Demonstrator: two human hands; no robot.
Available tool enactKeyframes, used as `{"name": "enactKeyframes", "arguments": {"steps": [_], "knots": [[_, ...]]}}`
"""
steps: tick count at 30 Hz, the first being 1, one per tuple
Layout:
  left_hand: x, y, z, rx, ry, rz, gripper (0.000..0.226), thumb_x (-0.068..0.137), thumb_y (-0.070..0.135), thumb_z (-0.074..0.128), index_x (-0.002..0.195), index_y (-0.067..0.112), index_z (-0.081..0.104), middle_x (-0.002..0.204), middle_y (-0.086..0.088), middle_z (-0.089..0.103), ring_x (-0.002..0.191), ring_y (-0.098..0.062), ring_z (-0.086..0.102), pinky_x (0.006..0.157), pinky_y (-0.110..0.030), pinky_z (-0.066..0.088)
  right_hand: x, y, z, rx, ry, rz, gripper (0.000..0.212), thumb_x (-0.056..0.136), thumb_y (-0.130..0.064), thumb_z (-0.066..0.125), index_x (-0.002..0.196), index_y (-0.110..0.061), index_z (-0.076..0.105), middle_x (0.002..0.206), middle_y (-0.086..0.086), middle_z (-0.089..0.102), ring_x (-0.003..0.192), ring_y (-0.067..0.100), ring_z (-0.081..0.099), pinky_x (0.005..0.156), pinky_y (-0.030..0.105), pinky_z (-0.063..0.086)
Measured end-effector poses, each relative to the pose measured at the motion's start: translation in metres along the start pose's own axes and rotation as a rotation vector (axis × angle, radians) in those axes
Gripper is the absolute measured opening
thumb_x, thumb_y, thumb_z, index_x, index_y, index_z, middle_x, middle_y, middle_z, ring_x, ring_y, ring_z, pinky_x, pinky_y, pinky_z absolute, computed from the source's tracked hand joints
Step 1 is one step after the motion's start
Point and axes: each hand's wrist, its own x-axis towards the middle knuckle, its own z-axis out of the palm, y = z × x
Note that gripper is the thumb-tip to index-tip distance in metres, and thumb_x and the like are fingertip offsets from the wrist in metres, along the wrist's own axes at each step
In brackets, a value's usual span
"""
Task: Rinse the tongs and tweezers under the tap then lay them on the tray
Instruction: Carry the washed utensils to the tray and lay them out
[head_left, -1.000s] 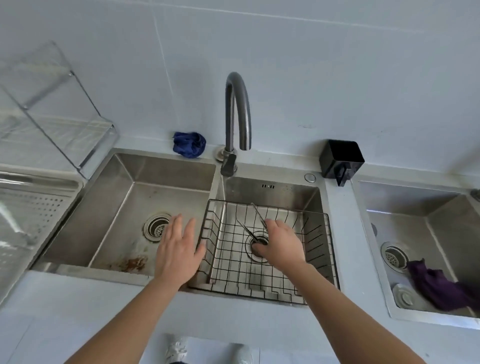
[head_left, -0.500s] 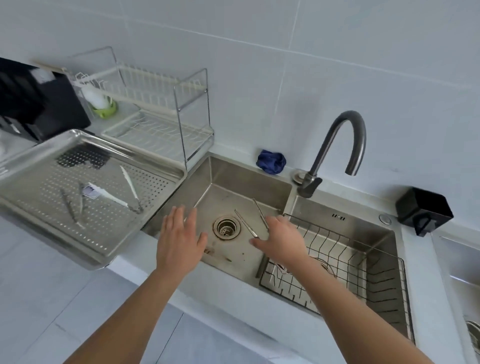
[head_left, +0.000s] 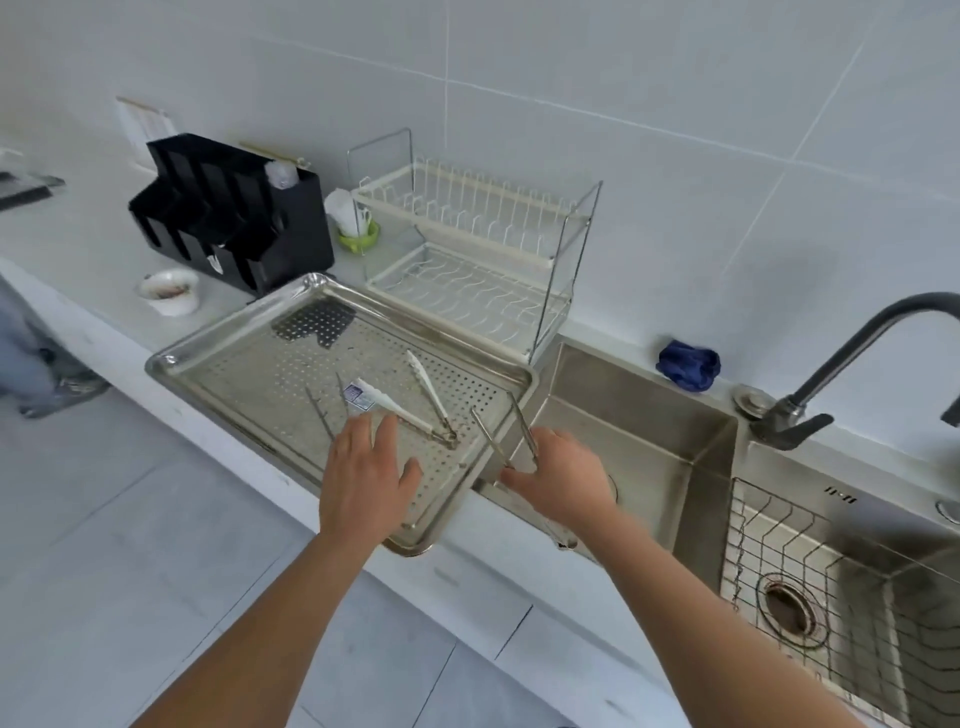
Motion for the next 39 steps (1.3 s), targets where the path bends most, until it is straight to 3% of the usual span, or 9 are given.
{"name": "enactKeyframes", "arguments": {"steps": [3,5,10,14,17,21,24,33,39], "knots": [[0.011,-0.030,-0.004,-0.017,-0.031,-0.055,0.062,0.090,0.031,0.064,0.141,0.002,0.047,0.138,-0.030,0.052,0.131,-0.045,0.046,0.110,-0.054,0.040,0.019,-0.032,0.010,-0.020,-0.010,-0.049,0.049,0.083,-0.066,0.066,0.095,-0.022,0.050,0.091,-0.005,0.053,0.081,0.018,0.056,0.068,0.035,0.049],[0.020,-0.047,-0.004,-0.025,-0.040,-0.079,0.060,0.088,0.028,0.065,0.138,-0.001,0.050,0.129,-0.030,0.057,0.122,-0.045,0.051,0.103,-0.053,0.045,0.035,-0.051,0.016,-0.021,-0.028,-0.073,0.049,0.082,-0.067,0.066,0.095,-0.022,0.051,0.091,-0.004,0.054,0.080,0.018,0.058,0.070,0.037,0.055],[0.050,-0.078,0.006,-0.018,-0.083,-0.111,0.059,0.085,0.022,0.071,0.134,-0.005,0.055,0.114,-0.029,0.063,0.105,-0.044,0.059,0.093,-0.052,0.050,0.079,-0.082,0.037,-0.042,-0.065,-0.095,0.049,0.082,-0.067,0.066,0.093,-0.023,0.048,0.087,-0.006,0.049,0.079,0.015,0.051,0.064,0.032,0.042],[0.083,-0.095,0.025,0.007,-0.173,-0.143,0.062,0.093,0.034,0.057,0.145,0.002,0.043,0.130,-0.025,0.056,0.118,-0.038,0.052,0.102,-0.045,0.044,0.117,-0.093,0.064,-0.064,-0.089,-0.082,0.055,0.084,-0.067,0.066,0.104,-0.017,0.054,0.093,-0.002,0.050,0.081,0.018,0.049,0.067,0.032,0.043],[0.109,-0.106,0.043,0.006,-0.237,-0.208,0.064,0.096,0.043,0.049,0.148,0.008,0.034,0.134,-0.021,0.050,0.118,-0.033,0.050,0.096,-0.041,0.046,0.146,-0.095,0.085,-0.067,-0.088,-0.061,0.060,0.084,-0.067,0.066,0.114,-0.016,0.056,0.097,-0.001,0.051,0.084,0.019,0.051,0.068,0.032,0.044],[0.141,-0.119,0.061,0.045,-0.306,-0.276,0.077,0.094,0.058,0.050,0.148,0.007,0.032,0.133,-0.022,0.050,0.119,-0.034,0.050,0.095,-0.041,0.048,0.170,-0.099,0.112,-0.032,-0.114,-0.033,0.068,0.084,-0.065,0.067,0.130,-0.017,0.053,0.117,0.003,0.058,0.103,0.023,0.058,0.079,0.036,0.053],[0.156,-0.129,0.070,0.041,-0.321,-0.299,0.084,0.089,0.062,0.057,0.148,0.008,0.032,0.134,-0.021,0.050,0.120,-0.034,0.050,0.094,-0.041,0.048,0.179,-0.105,0.130,-0.026,-0.145,-0.025,0.064,0.085,-0.064,0.067,0.129,-0.019,0.052,0.123,0.004,0.059,0.110,0.025,0.058,0.086,0.040,0.055],[0.183,-0.173,0.081,-0.002,-0.385,-0.108,0.084,0.085,0.037,0.066,0.153,0.011,0.026,0.145,-0.016,0.041,0.126,-0.030,0.044,0.099,-0.037,0.049,0.173,-0.120,0.160,-0.016,-0.085,0.127,0.058,0.084,-0.064,0.066,0.124,-0.025,0.051,0.121,-0.004,0.056,0.108,0.019,0.058,0.086,0.035,0.057],[0.204,-0.214,0.078,-0.030,-0.426,0.089,0.085,0.087,0.035,0.068,0.155,0.011,0.023,0.154,-0.013,0.036,0.133,-0.029,0.042,0.101,-0.035,0.049,0.148,-0.159,0.191,0.000,-0.043,0.296,0.083,0.082,-0.070,0.064,0.143,-0.027,0.030,0.127,-0.004,0.052,0.113,0.019,0.058,0.086,0.033,0.056]]}}
